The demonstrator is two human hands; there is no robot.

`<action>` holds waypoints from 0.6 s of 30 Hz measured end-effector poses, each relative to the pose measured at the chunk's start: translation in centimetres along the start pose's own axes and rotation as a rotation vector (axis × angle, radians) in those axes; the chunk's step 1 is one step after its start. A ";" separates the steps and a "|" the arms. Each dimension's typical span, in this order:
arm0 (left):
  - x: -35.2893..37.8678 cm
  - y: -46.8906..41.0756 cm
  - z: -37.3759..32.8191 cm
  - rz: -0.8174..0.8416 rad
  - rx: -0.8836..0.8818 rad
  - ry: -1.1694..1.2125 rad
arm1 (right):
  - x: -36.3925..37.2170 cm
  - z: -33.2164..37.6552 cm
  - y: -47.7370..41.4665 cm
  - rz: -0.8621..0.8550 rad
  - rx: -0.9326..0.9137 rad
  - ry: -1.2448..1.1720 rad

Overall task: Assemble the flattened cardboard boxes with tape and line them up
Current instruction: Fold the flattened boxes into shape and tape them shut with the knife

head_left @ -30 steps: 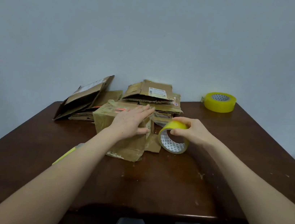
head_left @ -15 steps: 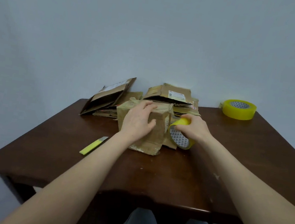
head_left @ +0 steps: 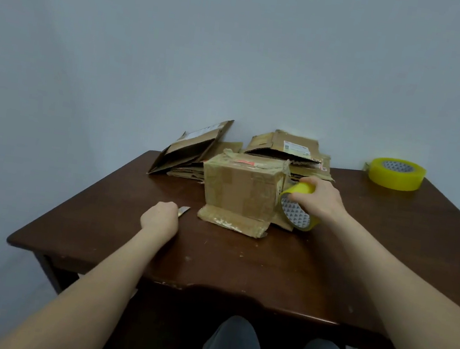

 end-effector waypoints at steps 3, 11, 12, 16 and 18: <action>-0.2 -0.1 0.2 -0.040 -0.018 0.052 | -0.1 -0.1 0.1 0.008 0.011 -0.015; -8.9 2.9 -4.8 -0.478 0.187 0.609 | -0.8 -0.8 0.4 0.019 0.010 -0.021; -10.6 3.7 -6.7 -0.525 0.257 0.632 | -0.9 -0.9 0.5 0.019 0.010 -0.004; -13.5 5.4 -15.0 -0.529 0.450 0.609 | -1.5 -2.1 0.4 0.036 0.034 -0.055; -13.5 5.5 -18.8 -0.476 0.508 0.582 | -1.8 -2.7 0.3 0.023 0.046 -0.083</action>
Point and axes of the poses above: each hand's wrist, its own y-axis away from the middle knuckle, its own x-axis out of the palm, z = x × y, the point moved 9 cm from there along -y, towards the middle knuckle, and after that the axes turned 1 degree about y, right-handed, at the moved point
